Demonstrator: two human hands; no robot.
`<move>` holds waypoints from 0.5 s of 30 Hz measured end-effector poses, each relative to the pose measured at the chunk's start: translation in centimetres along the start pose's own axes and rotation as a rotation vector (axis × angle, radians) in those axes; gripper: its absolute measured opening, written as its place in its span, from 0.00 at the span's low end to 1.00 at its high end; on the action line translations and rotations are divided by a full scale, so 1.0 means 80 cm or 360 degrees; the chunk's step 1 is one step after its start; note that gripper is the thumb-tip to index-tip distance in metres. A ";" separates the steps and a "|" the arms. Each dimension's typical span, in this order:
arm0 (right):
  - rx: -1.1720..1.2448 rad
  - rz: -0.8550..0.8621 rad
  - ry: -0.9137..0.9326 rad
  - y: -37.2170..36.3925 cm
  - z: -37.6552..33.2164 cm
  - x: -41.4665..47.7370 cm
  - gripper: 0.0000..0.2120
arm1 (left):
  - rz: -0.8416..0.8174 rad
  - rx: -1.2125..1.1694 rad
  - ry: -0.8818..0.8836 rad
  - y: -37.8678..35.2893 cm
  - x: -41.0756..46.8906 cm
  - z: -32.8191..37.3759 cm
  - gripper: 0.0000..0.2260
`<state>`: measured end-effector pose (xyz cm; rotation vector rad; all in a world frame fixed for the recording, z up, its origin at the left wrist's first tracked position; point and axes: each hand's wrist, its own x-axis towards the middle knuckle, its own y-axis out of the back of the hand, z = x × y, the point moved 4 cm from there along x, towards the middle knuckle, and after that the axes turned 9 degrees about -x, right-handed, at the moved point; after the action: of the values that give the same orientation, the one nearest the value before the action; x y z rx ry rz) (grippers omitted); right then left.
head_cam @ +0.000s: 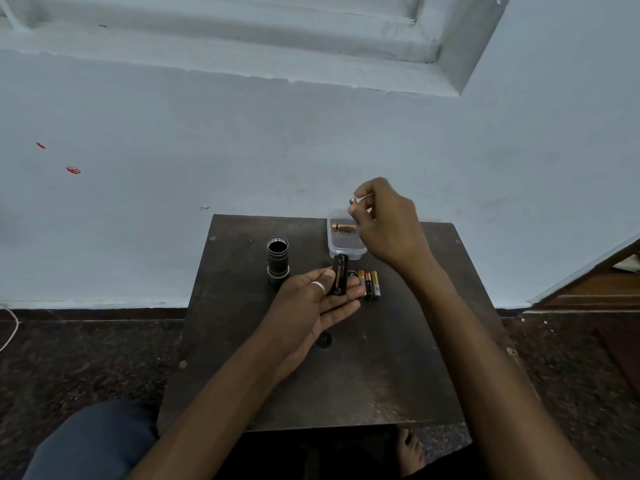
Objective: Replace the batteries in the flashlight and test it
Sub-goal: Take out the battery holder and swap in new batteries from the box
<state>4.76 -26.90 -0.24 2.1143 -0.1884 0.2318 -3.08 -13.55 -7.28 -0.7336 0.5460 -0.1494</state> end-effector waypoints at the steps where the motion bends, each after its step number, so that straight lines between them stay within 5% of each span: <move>1: 0.0121 0.0042 -0.0017 0.011 -0.003 -0.016 0.09 | -0.0002 0.0001 -0.0001 0.000 0.001 0.000 0.13; 6: 0.0452 0.0202 -0.0034 0.019 -0.005 -0.089 0.05 | -0.0030 0.0017 -0.0021 -0.001 0.002 -0.003 0.14; 15: 0.0132 0.0416 0.0403 0.003 -0.009 -0.139 0.03 | -0.0072 0.0091 -0.0042 0.001 0.000 -0.008 0.12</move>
<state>-6.17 -25.92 -2.31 2.1160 -0.3088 0.6682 -3.40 -13.91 -7.73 -0.6919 0.4983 -0.1962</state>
